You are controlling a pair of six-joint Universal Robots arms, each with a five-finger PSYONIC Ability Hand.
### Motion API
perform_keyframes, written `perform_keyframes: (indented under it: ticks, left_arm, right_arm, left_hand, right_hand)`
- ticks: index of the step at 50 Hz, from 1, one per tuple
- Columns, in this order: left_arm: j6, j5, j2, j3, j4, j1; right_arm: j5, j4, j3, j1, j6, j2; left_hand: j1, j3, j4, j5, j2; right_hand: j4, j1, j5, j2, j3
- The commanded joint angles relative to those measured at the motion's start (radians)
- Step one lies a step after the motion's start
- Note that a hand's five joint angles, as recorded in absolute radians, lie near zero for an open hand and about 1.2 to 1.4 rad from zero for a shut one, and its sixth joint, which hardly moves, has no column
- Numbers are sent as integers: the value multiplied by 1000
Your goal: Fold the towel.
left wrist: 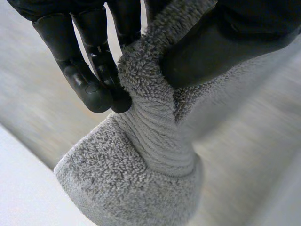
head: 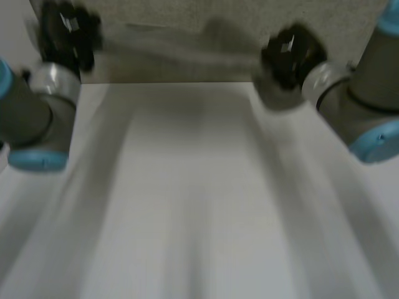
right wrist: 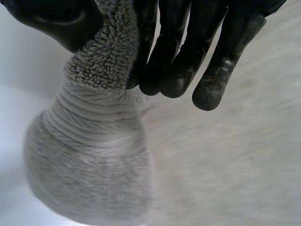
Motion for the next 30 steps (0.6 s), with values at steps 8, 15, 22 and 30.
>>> perform_keyframes:
  ticks: [8, 15, 22, 30]
  left_arm:
    - [14, 72, -85, -462, 85, 36]
    - [14, 71, -35, -575, 90, 36]
    - [12, 74, 85, -629, 90, 57]
    - [9, 75, 125, -674, 90, 65]
  right_arm:
    - [7, 0, 335, 10, -40, 141]
    - [15, -17, 461, 4, -31, 70]
    - [13, -22, 571, -1, -7, -50]
    - [4, -31, 630, -9, 42, -137]
  left_hand:
    - [-25, -154, -117, -333, -121]
    - [-25, -154, -117, -333, -121]
    - [-25, -154, -117, -333, -121]
    - [-25, -154, -117, -333, -121]
  right_hand:
    - [59, 95, -5, 48, 50]
    - [53, 89, -10, 42, 44]
    - [-546, -510, -609, -557, -555]
    - [-1151, -1115, -1214, -1161, -1160]
